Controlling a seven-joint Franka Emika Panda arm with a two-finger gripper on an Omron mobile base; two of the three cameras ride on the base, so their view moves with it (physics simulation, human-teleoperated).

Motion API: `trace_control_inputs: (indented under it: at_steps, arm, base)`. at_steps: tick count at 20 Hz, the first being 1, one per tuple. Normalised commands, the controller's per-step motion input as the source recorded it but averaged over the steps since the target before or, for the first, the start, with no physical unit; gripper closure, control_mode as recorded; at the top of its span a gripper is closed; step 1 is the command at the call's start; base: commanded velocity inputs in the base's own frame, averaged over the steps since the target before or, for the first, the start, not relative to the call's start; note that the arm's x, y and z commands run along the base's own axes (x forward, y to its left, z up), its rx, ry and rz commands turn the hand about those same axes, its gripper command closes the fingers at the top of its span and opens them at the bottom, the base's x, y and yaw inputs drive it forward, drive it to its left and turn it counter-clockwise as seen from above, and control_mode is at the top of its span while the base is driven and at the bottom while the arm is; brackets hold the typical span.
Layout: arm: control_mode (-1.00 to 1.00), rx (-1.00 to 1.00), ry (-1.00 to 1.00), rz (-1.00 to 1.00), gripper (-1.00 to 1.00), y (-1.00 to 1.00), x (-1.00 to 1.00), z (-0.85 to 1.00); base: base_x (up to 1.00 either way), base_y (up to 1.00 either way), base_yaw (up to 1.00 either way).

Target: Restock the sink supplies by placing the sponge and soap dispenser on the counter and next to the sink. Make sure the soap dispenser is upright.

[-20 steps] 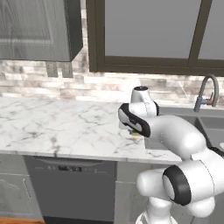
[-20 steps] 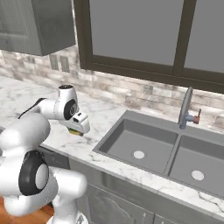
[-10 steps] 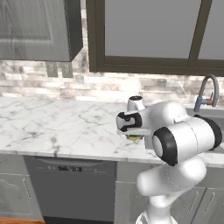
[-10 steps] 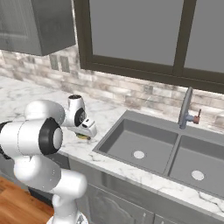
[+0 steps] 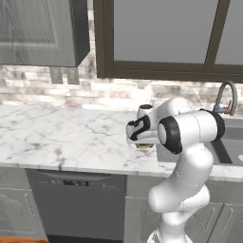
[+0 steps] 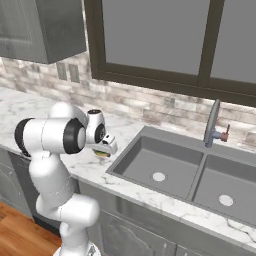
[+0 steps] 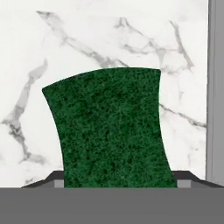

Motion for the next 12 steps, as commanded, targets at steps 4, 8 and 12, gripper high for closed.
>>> trace_control_inputs:
  at_steps: [4, 8, 12]
  arm:
    - [-1.0, 0.0, 0.0, 0.05, -1.0, 0.0, 0.24, -0.29]
    - [-1.0, 0.0, 0.0, 0.05, -1.0, 0.0, 0.01, -0.06]
    - [-1.0, 0.0, -0.05, 0.0, -1.0, -0.01, -0.21, 0.24]
  base:
    - [0.0, 0.0, 0.0]
    - [0.0, 0.0, 0.0]
    - [0.0, 0.0, 0.0]
